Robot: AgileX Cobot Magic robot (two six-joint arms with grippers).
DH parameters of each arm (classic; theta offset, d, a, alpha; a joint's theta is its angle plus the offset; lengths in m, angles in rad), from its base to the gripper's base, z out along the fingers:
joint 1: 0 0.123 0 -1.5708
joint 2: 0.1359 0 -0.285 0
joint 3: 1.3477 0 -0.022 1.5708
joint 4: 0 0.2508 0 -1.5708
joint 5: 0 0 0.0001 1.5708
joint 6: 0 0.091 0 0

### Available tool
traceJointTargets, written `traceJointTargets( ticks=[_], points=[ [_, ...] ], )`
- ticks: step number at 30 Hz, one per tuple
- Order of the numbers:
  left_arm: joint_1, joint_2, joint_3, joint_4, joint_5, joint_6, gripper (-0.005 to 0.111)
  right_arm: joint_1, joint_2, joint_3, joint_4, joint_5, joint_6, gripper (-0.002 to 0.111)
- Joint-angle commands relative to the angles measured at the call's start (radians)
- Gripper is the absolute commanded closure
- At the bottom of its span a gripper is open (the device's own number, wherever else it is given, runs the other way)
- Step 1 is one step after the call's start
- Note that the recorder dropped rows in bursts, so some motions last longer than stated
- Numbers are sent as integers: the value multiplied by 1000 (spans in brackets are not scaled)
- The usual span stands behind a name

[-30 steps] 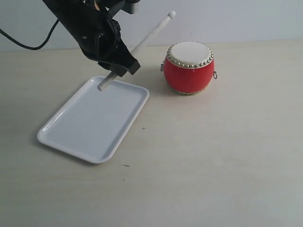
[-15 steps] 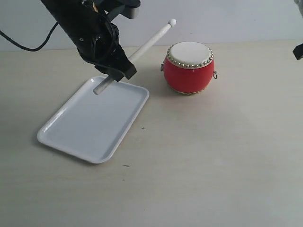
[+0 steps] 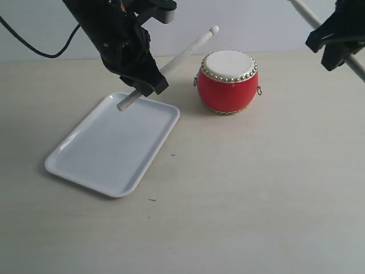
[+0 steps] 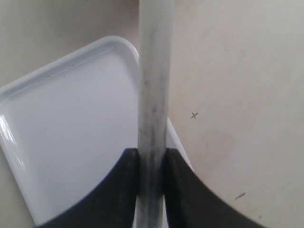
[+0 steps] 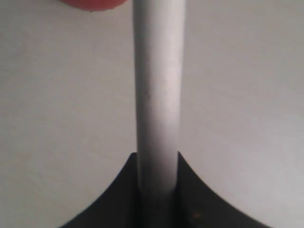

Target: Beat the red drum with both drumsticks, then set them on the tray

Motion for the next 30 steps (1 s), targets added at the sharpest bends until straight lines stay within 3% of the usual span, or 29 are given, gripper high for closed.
traceJointTargets(
  ticks=[1,7,9,15,22,27,30],
  points=[
    [-1,28,-89,-12,100,26,107,45,68,-60,6,28,-52,108],
    [-1,65,-147,-22,222,53,107,55,125,-70,85,28,-125,108],
    [-1,87,-147,-35,207,53,107,55,125,-70,163,28,-164,108],
    [-1,91,-147,-47,185,45,107,55,125,3,95,28,-185,108],
    [-1,91,-147,-47,169,55,107,55,155,30,160,28,-218,108],
    [4,91,-147,-44,158,21,107,55,231,2,123,28,-123,108],
    [26,91,-158,-44,126,21,107,55,267,-131,72,28,14,108]
  ],
)
